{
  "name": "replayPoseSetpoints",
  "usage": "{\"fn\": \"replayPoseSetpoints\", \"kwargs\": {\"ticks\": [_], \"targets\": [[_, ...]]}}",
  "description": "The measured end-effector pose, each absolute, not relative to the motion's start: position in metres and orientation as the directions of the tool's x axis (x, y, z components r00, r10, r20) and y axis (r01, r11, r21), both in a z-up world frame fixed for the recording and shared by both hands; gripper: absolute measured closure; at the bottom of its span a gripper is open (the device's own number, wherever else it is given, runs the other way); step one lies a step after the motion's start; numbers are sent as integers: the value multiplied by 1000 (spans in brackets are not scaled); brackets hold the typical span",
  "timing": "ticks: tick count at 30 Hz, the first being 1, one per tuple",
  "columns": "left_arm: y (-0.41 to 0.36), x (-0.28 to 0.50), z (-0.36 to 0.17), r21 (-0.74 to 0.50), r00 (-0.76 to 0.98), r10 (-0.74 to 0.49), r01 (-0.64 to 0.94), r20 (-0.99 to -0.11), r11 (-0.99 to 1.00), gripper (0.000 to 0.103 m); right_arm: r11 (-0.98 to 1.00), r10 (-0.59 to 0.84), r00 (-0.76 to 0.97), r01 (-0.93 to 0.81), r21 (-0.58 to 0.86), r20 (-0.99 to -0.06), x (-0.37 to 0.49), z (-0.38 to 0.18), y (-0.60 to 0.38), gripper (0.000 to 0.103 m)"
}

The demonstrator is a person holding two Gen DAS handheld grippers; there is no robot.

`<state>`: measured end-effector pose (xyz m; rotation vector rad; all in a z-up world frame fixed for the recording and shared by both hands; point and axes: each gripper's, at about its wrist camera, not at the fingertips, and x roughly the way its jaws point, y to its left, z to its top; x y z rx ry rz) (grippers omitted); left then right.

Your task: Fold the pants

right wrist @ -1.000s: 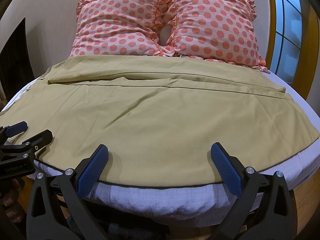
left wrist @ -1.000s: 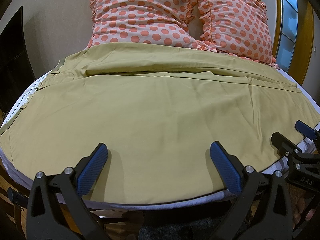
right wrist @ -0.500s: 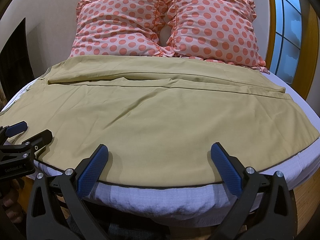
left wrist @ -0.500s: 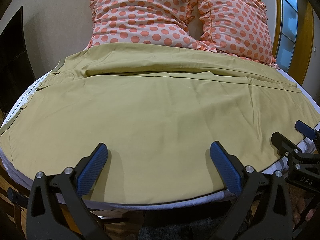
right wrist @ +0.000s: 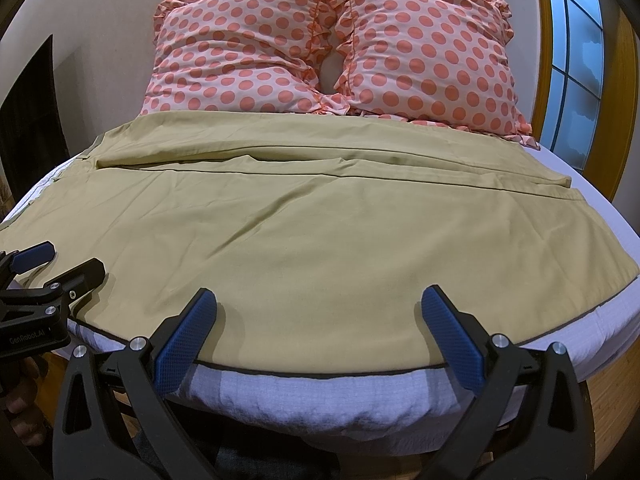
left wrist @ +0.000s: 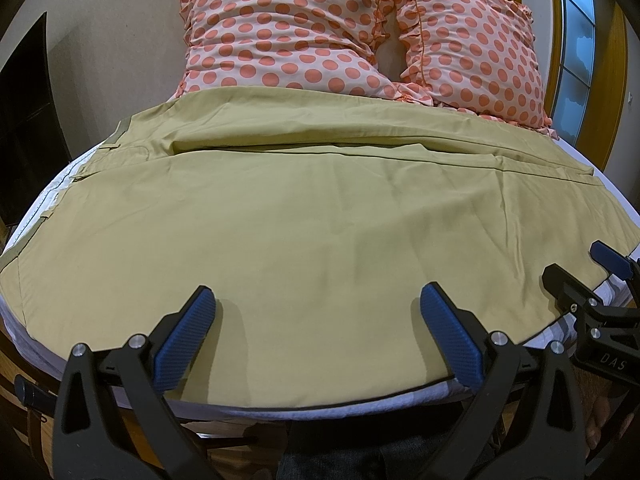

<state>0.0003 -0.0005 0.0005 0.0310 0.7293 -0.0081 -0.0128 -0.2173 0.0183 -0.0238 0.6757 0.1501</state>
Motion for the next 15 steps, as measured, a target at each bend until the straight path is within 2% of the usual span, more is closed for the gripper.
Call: {"fn": "replayPoseSetpoints", "kwargs": {"ticks": [15], "targets": [[1,0,3,25,747,3,19,-665,999,2,989,132,779,-149,24,-613,-14,19,-215,1]]}}
